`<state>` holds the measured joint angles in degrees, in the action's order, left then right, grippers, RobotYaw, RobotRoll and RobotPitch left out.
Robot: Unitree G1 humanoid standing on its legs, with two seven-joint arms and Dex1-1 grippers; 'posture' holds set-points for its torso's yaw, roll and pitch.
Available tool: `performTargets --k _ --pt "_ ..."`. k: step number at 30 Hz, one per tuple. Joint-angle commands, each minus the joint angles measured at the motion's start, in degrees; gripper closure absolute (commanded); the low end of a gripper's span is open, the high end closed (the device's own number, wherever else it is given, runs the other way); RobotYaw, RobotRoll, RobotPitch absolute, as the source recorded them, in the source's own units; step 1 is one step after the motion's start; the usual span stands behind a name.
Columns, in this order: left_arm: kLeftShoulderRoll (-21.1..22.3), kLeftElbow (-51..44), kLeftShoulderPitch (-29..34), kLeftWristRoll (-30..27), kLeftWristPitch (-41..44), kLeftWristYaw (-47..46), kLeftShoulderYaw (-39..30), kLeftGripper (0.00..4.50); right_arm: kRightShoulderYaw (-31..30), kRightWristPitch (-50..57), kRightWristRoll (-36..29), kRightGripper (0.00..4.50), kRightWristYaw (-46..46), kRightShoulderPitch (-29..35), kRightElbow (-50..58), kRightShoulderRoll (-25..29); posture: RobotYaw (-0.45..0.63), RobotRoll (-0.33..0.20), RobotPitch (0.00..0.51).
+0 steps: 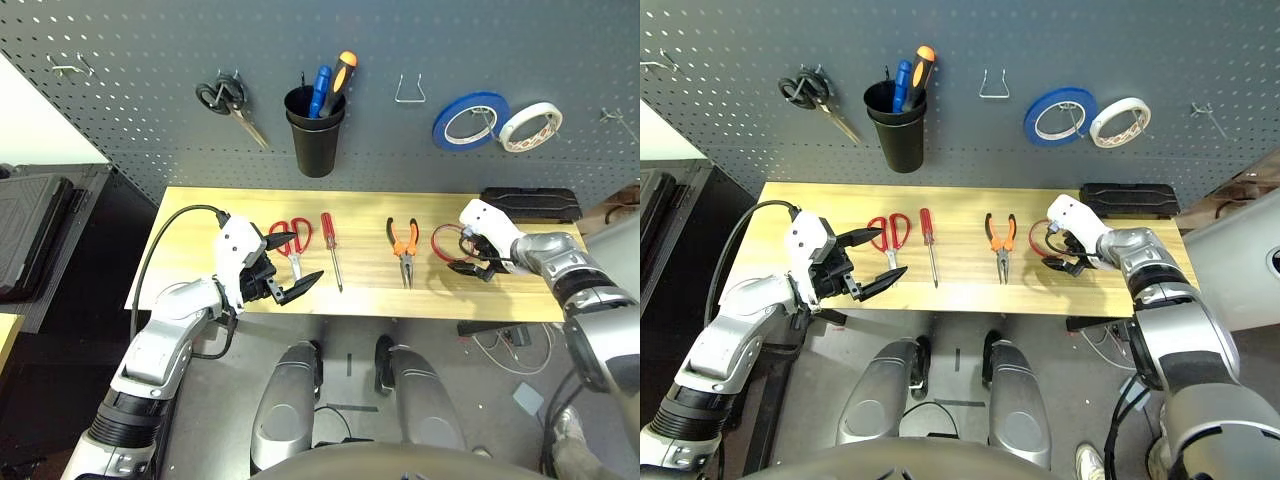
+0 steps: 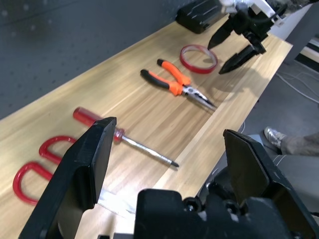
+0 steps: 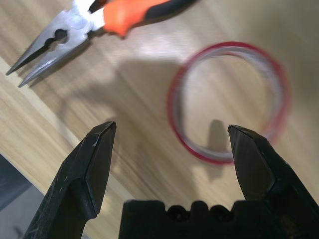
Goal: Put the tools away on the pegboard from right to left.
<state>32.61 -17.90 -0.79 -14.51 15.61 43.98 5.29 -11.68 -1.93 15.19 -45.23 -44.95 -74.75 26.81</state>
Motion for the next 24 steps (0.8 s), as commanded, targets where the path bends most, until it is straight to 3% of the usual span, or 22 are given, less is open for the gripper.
performTargets --k 1,2,5,16,24 --pt "0.9 -2.35 1.81 -0.18 1.74 -0.33 -0.48 0.02 -0.9 2.12 1.92 0.0 1.71 -0.01 -1.74 -0.63 0.31 0.0 0.273" --pt "1.04 -2.74 2.02 -0.19 2.07 -0.42 -0.64 0.02 -1.01 2.8 2.16 0.0 2.24 0.01 -1.89 -0.93 0.32 0.0 0.277" --pt "1.38 -3.44 2.4 -0.2 2.81 -0.54 -1.11 0.0 -1.05 4.2 2.7 0.61 4.69 0.23 -2.25 -1.69 0.32 0.0 0.277" --pt "0.58 -0.8 0.0 0.15 1.93 -0.48 -0.35 0.0 0.74 1.25 1.61 4.48 9.55 2.07 -1.22 0.07 0.29 0.0 0.259" --pt "-1.2 0.84 -2.58 0.11 0.33 -0.06 0.46 0.0 3.86 -7.81 -0.33 4.48 16.53 6.37 2.03 4.33 0.26 0.0 0.234"
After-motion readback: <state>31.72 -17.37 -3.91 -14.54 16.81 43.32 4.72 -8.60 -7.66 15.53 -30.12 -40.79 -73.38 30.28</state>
